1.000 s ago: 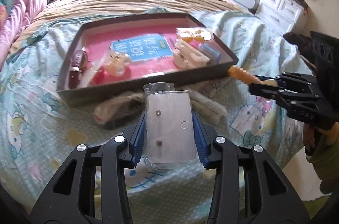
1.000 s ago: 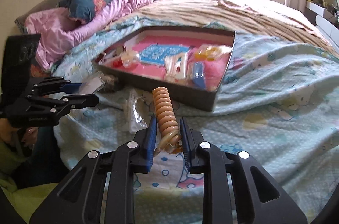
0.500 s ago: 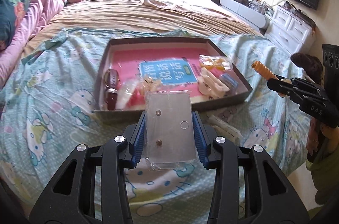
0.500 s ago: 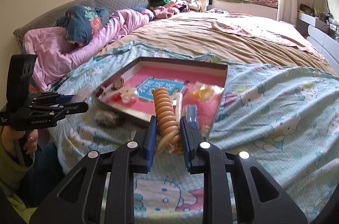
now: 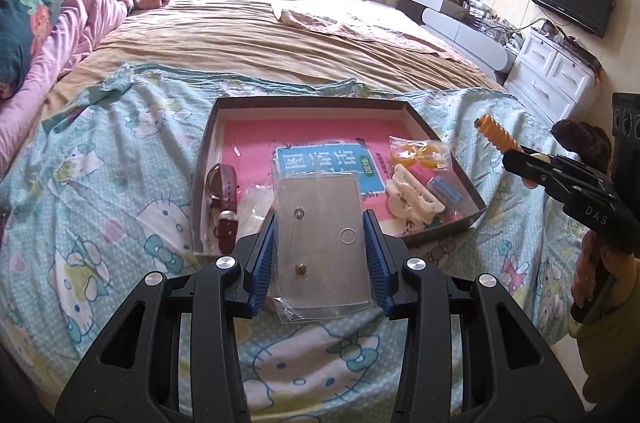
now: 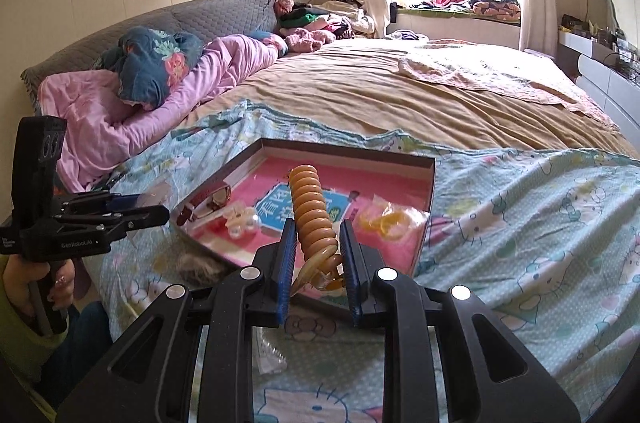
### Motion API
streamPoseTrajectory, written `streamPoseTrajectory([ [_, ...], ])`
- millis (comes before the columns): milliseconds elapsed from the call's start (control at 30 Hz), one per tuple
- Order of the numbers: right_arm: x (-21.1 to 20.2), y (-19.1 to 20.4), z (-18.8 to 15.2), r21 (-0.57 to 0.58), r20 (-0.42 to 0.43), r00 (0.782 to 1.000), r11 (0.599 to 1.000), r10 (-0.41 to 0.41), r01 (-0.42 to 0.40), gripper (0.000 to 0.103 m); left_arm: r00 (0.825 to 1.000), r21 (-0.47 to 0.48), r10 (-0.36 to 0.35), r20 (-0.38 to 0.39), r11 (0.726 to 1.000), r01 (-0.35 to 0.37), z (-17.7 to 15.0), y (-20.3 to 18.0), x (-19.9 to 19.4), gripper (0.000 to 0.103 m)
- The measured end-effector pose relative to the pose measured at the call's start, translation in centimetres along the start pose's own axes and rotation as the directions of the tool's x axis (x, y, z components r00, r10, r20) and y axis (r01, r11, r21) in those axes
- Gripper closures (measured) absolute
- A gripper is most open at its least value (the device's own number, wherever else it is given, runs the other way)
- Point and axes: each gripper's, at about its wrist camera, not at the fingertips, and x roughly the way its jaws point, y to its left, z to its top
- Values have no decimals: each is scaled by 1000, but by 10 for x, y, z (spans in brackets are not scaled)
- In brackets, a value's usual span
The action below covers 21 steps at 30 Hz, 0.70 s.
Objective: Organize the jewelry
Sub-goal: 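Carry the earring packet over the tray with the left tool while the right carries the coiled hair tie there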
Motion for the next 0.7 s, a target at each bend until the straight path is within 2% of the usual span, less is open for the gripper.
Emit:
streamPoseTrajectory([
  [400, 8, -14, 16, 43, 16, 999, 998, -36, 36, 82, 1000, 32, -24, -14, 999, 25, 22, -10, 25, 70],
  [700, 24, -27, 23, 64, -1, 998, 996, -64, 64, 82, 998, 47, -43, -37, 998, 45, 25, -14, 49, 70],
])
